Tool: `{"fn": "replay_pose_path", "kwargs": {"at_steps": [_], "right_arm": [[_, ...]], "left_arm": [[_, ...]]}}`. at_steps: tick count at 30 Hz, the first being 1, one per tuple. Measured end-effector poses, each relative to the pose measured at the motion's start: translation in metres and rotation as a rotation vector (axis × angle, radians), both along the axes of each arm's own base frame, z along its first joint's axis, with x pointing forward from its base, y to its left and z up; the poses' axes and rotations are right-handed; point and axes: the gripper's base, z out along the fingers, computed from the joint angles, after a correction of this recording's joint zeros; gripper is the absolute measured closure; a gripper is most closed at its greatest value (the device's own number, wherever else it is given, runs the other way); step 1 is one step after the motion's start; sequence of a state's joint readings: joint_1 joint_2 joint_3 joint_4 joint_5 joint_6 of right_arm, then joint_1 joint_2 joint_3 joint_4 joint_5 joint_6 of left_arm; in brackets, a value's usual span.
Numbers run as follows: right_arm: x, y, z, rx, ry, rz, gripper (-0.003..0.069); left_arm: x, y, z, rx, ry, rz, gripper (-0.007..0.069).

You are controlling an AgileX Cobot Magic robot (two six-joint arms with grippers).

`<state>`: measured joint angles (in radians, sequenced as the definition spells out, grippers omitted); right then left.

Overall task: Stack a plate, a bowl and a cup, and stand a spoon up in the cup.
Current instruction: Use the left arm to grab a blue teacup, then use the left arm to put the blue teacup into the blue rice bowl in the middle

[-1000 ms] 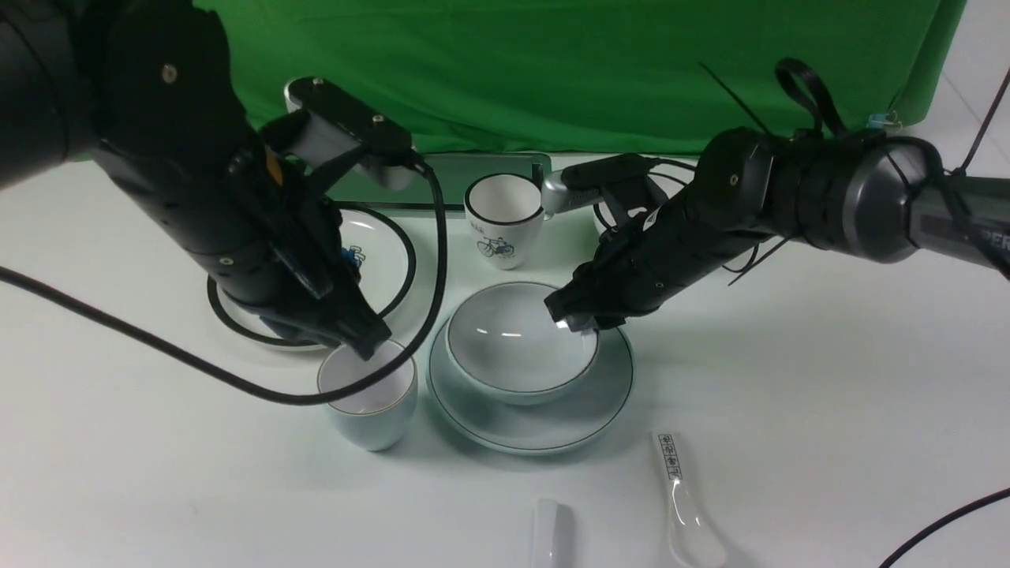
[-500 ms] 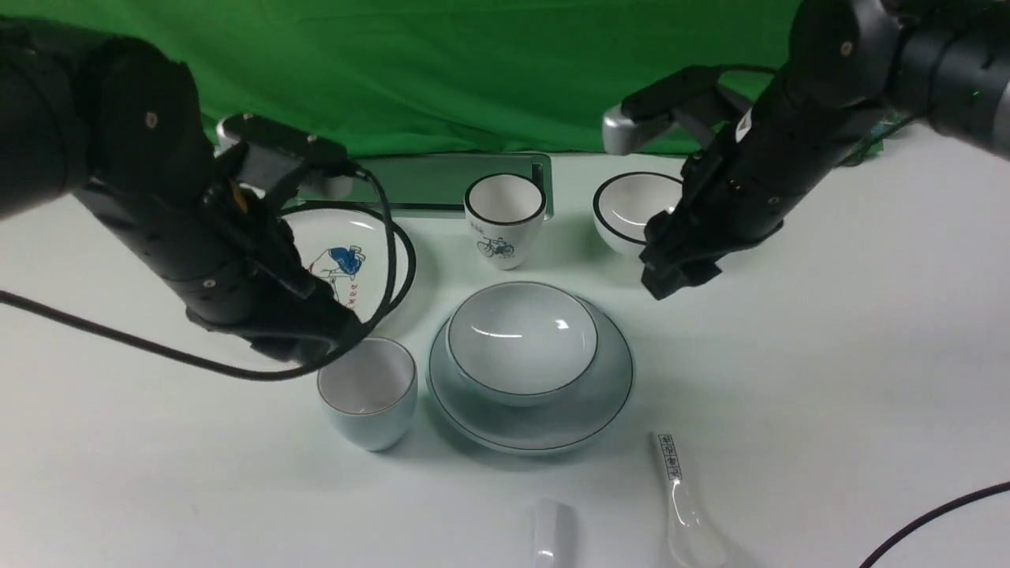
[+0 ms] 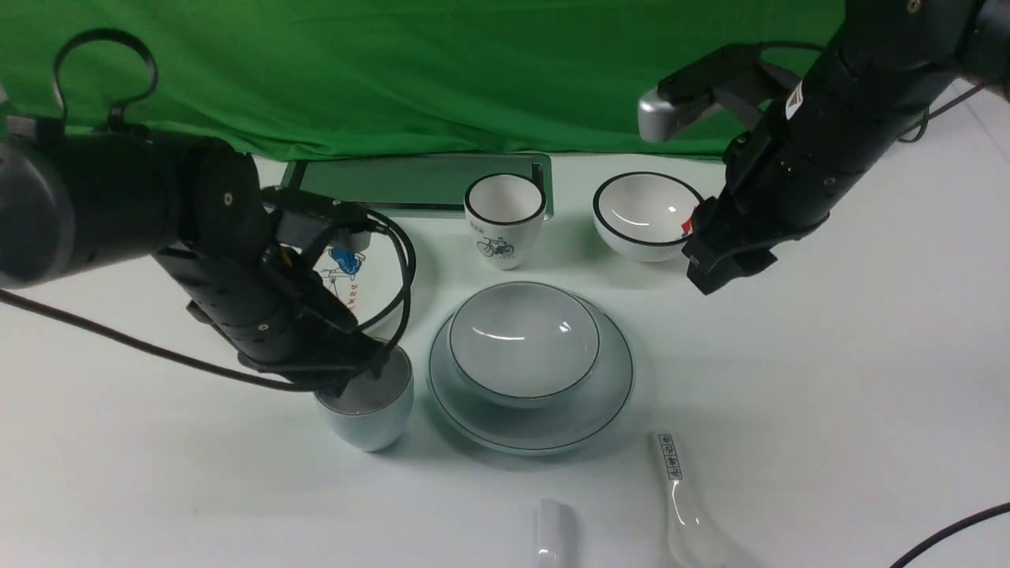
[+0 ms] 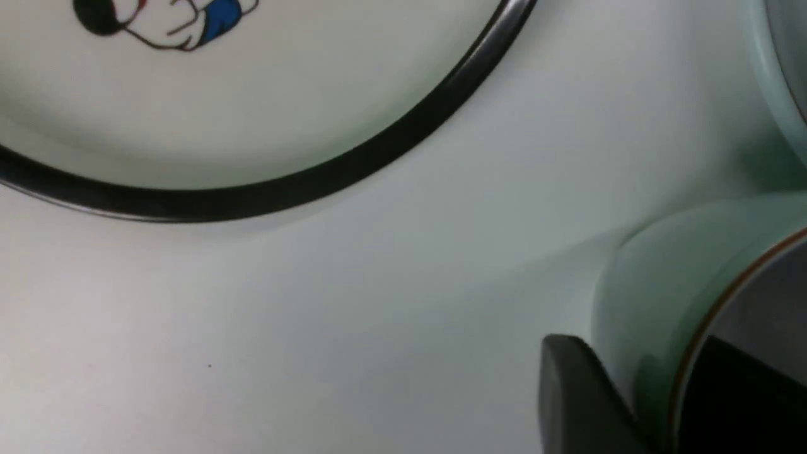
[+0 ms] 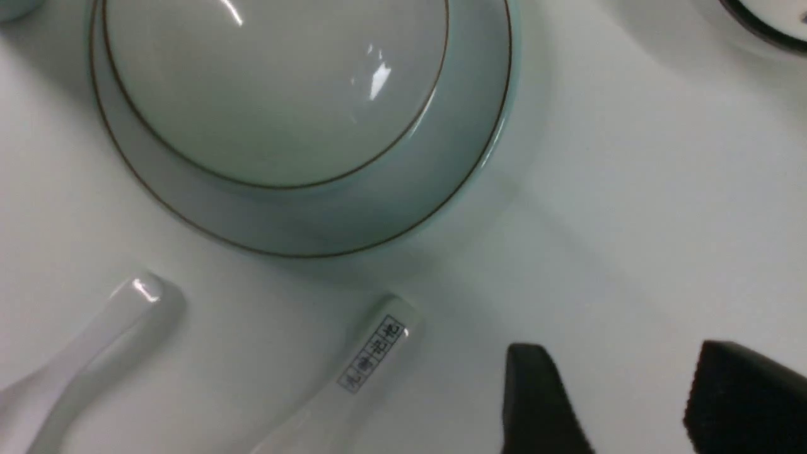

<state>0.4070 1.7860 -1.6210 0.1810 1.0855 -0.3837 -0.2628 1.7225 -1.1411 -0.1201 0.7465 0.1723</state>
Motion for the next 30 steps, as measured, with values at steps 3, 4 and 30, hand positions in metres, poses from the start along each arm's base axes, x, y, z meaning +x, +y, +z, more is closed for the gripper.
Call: {"fn": "replay_pose_path", "kwargs": {"at_steps": [3,4,30], "right_arm": [[-0.005,-0.002,-0.001,-0.018,0.046,0.001,0.0316],[-0.007,-0.003,0.000,-0.026,0.062,0.001,0.0318],[-0.054,-0.025,0.077,0.049,-0.128,-0.035,0.0321]], "left_arm": [[0.001,-0.002,0.006,-0.002,0.009,-0.034,0.0624],[0.003,-0.004,0.013,-0.014,0.010,-0.045,0.0624],[0.081,-0.114,0.025,0.002,-0.009,-0.336,0.0620]]}}
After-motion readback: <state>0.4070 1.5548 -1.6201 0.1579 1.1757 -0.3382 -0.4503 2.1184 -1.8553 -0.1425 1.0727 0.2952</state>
